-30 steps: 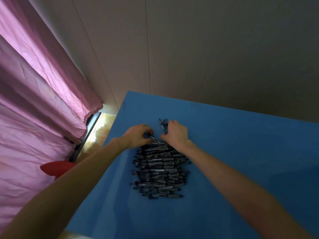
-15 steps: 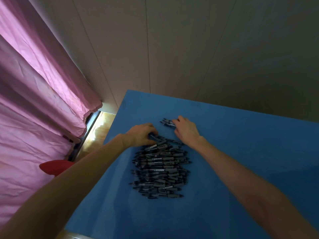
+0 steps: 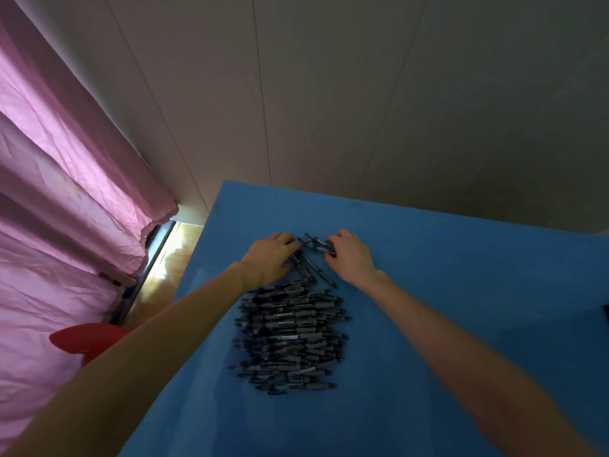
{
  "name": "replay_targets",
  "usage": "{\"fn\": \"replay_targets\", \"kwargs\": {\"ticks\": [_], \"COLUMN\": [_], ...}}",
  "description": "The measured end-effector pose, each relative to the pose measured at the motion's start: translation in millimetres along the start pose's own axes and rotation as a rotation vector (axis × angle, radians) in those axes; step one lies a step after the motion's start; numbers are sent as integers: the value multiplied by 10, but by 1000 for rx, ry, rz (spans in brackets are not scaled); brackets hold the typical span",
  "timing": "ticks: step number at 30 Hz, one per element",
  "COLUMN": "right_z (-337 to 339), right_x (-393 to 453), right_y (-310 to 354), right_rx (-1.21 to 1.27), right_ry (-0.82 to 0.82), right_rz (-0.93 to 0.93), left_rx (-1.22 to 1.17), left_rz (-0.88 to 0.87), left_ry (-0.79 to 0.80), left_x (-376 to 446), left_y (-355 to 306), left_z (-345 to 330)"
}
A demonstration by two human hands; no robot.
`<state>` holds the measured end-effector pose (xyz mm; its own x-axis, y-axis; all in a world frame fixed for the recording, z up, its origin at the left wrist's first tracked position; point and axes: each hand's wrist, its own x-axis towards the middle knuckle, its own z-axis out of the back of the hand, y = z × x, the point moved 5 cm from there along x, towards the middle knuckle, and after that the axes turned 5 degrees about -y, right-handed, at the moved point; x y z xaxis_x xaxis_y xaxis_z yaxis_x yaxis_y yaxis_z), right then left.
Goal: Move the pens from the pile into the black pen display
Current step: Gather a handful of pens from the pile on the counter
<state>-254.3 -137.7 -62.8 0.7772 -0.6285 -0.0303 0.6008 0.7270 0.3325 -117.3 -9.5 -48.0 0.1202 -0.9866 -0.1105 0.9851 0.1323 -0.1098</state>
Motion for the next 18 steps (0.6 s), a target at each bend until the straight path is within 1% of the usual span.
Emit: {"fn": "replay_targets", "kwargs": {"ticks": [2,4,6,8,11,13,18], "right_z": [11,28,38,53,70,76,90], "right_x": [-12,-19,-15,-14,-17,-25,23], "right_y": [-24,-61,-94,-122,-147,-164,-171], "right_rx": [-3,-4,2,10,21,29,5], "right_ry": [-39,-71,-81,-76,-64,-55,-19], "right_rz": [-21,-51,-69,-85,-103,-104,-102], "left_rx": [-26,-118,-218,-290,-326,-355,-546], "left_rz": [66,187,301,362,378,381,409], "left_ry": [-11,-13,-6,13,68,77,-4], "left_x": [-9,-33,-47,-38,6,58,162], "left_y": [9,40,72,80,86,97,42], "left_z": [-58,-93,-105,-103,-105,-95,-56]}}
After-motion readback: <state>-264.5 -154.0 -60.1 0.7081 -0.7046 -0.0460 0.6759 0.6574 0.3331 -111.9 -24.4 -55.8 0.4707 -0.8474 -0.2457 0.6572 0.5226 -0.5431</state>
